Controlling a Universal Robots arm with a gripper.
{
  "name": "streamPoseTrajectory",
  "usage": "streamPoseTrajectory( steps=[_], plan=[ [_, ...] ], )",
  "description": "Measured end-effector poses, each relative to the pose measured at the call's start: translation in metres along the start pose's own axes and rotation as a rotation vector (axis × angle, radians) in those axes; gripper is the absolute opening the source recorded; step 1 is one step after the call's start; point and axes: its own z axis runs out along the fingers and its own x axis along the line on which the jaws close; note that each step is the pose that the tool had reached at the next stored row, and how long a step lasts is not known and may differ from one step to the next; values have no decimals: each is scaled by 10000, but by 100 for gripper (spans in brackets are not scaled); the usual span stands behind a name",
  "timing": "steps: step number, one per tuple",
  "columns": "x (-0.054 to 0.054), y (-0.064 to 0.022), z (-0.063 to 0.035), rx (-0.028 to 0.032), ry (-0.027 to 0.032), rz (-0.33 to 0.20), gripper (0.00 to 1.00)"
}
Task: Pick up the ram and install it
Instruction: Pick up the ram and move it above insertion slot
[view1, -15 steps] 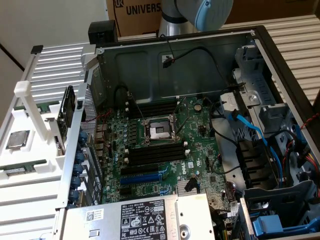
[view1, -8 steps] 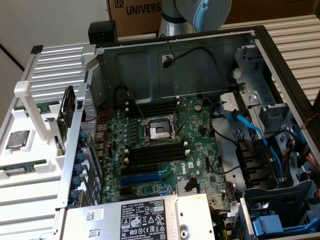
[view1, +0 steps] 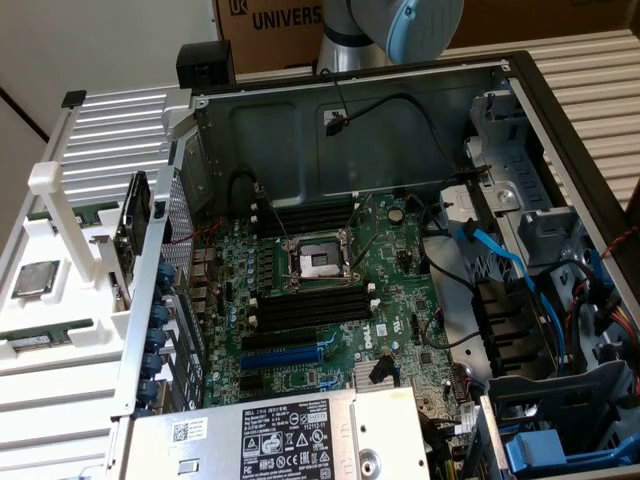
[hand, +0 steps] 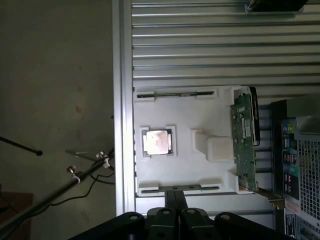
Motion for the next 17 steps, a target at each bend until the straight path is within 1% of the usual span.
streamPoseTrajectory(
  steps=[10, 11, 17],
  plan=[
    [0, 0, 0, -1, 3, -21, 10],
    [0, 0, 0, -2, 2, -111, 10],
    [1, 0, 0, -18, 23, -1200, 10]
  ],
)
